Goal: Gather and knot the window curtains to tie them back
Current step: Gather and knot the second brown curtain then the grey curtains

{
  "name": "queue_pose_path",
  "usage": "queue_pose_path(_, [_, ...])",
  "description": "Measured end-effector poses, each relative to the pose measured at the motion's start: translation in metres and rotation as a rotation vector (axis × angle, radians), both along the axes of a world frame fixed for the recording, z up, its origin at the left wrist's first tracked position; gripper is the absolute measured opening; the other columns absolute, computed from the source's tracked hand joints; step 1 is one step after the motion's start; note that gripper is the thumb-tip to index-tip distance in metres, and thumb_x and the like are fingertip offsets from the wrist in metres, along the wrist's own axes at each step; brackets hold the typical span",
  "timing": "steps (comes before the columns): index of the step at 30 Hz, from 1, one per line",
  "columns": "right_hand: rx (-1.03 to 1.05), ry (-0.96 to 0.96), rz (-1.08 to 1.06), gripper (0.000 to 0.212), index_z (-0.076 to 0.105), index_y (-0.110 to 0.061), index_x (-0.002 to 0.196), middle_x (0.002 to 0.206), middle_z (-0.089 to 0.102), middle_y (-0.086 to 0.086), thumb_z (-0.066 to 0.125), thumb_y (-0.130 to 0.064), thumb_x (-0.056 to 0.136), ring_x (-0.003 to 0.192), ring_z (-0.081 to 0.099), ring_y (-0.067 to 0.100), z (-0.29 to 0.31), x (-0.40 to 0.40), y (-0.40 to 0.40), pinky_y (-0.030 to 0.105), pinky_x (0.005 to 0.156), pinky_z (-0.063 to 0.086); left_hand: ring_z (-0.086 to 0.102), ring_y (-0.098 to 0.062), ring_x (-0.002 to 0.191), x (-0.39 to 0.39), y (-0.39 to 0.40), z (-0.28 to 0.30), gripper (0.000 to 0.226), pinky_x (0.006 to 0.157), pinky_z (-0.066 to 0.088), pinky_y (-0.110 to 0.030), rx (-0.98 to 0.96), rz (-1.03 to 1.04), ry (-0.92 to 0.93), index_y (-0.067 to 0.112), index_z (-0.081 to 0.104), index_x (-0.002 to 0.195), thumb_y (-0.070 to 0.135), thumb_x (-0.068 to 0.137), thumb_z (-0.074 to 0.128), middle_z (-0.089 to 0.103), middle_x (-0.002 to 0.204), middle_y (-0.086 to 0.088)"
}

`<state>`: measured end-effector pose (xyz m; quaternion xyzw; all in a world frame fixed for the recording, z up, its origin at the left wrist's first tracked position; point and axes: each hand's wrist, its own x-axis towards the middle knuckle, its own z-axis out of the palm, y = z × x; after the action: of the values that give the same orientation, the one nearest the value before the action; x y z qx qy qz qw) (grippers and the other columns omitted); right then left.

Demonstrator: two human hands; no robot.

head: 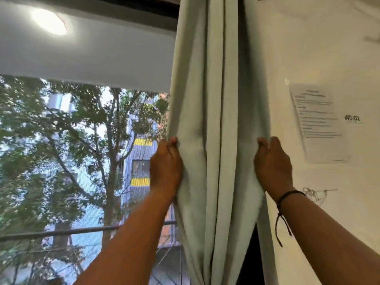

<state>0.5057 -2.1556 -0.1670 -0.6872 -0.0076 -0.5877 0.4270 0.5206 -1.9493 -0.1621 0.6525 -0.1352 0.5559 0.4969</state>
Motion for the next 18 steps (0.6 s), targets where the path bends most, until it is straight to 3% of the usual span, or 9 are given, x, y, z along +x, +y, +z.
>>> queue_pose_path(6, [-0.077, -0.003, 0.136, 0.034, 0.049, -0.01, 0.119, 0.113, 0.061, 0.011, 0.038, -0.036, 0.099, 0.102, 0.058, 0.029, -0.076, -0.005, 0.051, 0.02, 0.069, 0.033, 0.061, -0.023, 0.079, 0.011, -0.021, -0.07, 0.017, 0.064, 0.041, -0.028, 0.229, -0.452, 0.226, 0.017, 0.055, 0.089, 0.033, 0.089, 0.06, 0.061, 0.082, -0.002])
queue_pose_path(8, [-0.064, -0.005, 0.152, 0.034, 0.049, -0.014, 0.118, 0.112, 0.063, 0.007, 0.042, -0.039, 0.096, 0.101, 0.059, 0.025, -0.12, -0.004, 0.064, 0.023, 0.073, 0.04, 0.066, -0.012, 0.075, 0.01, -0.019, -0.104, 0.005, 0.063, 0.048, -0.024, 0.202, -0.646, 0.348, 0.023, 0.061, 0.091, 0.025, 0.088, 0.063, 0.069, 0.087, 0.001])
queue_pose_path(11, [-0.153, 0.022, 0.115, 0.047, 0.041, -0.015, 0.125, 0.115, 0.058, 0.005, 0.042, -0.045, 0.089, 0.102, 0.059, 0.023, -0.196, -0.011, 0.078, 0.038, 0.085, 0.05, 0.069, -0.009, 0.072, 0.009, -0.011, -0.16, 0.006, 0.064, 0.054, -0.024, 0.122, -0.814, 0.548, 0.026, 0.061, 0.093, 0.022, 0.089, 0.062, 0.072, 0.085, 0.004])
queue_pose_path(15, [-0.55, 0.203, -0.13, 0.073, 0.021, -0.017, 0.143, 0.145, 0.031, 0.009, 0.059, -0.033, 0.082, 0.135, 0.033, 0.027, -0.302, -0.04, 0.089, 0.043, 0.108, 0.029, 0.067, -0.011, 0.063, 0.007, 0.001, -0.225, 0.02, 0.075, 0.051, -0.033, -0.015, -0.848, 0.77, 0.023, 0.05, 0.08, 0.022, 0.082, 0.069, 0.071, 0.072, 0.005])
queue_pose_path(18, [-0.96, 0.342, -0.177, 0.071, 0.028, -0.022, 0.144, 0.151, 0.023, 0.008, 0.052, -0.037, 0.08, 0.139, 0.023, 0.029, -0.358, -0.064, 0.091, 0.046, 0.113, 0.009, 0.068, -0.011, 0.064, -0.007, 0.001, -0.242, 0.027, 0.066, 0.05, -0.027, 0.018, -0.873, 0.853, 0.022, 0.048, 0.094, 0.022, 0.08, 0.071, 0.073, 0.078, 0.003])
